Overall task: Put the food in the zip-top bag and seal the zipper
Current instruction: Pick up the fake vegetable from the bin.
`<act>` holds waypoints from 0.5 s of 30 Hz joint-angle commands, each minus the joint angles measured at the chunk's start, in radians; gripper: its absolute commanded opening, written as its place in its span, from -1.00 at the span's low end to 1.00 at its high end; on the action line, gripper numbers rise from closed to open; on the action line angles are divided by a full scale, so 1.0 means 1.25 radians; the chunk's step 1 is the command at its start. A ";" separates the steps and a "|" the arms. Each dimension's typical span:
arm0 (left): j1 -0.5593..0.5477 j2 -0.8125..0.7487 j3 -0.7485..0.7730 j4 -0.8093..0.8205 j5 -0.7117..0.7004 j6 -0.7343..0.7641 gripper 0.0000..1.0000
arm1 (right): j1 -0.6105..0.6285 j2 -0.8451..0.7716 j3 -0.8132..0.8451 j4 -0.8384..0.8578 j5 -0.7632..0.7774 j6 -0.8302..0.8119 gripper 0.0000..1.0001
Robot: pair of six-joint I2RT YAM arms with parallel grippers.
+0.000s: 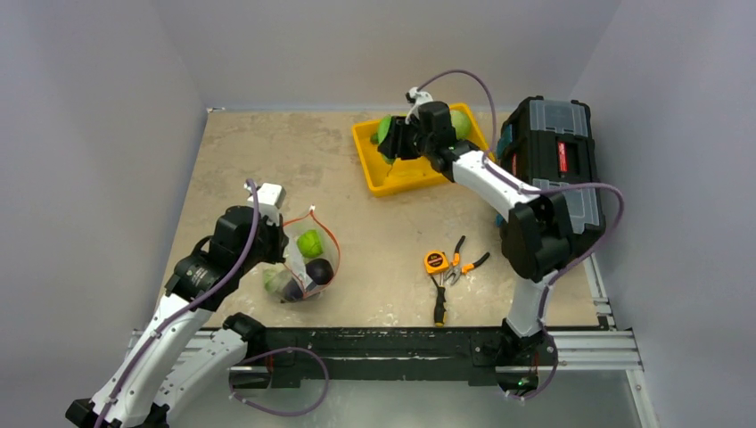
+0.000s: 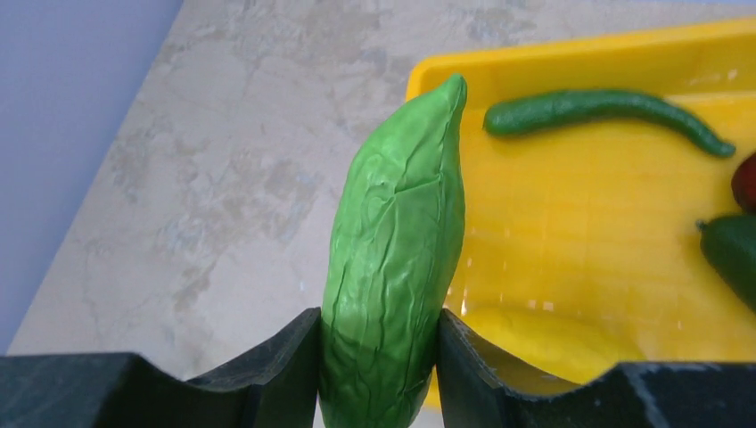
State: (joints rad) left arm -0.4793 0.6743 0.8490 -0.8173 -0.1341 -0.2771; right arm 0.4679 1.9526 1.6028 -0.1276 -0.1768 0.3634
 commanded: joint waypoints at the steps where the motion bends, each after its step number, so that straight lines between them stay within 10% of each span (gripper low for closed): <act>1: -0.001 -0.002 0.032 0.013 0.001 -0.006 -1.00 | 0.012 -0.110 -0.225 0.106 -0.054 0.045 -1.00; 15: -0.002 0.000 0.031 0.014 0.007 -0.005 -1.00 | 0.249 -0.351 -0.515 0.143 -0.013 0.096 -1.00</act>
State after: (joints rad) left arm -0.4793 0.6743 0.8490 -0.8177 -0.1341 -0.2771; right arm 0.7387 1.6226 0.9504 -0.0074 -0.2008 0.4435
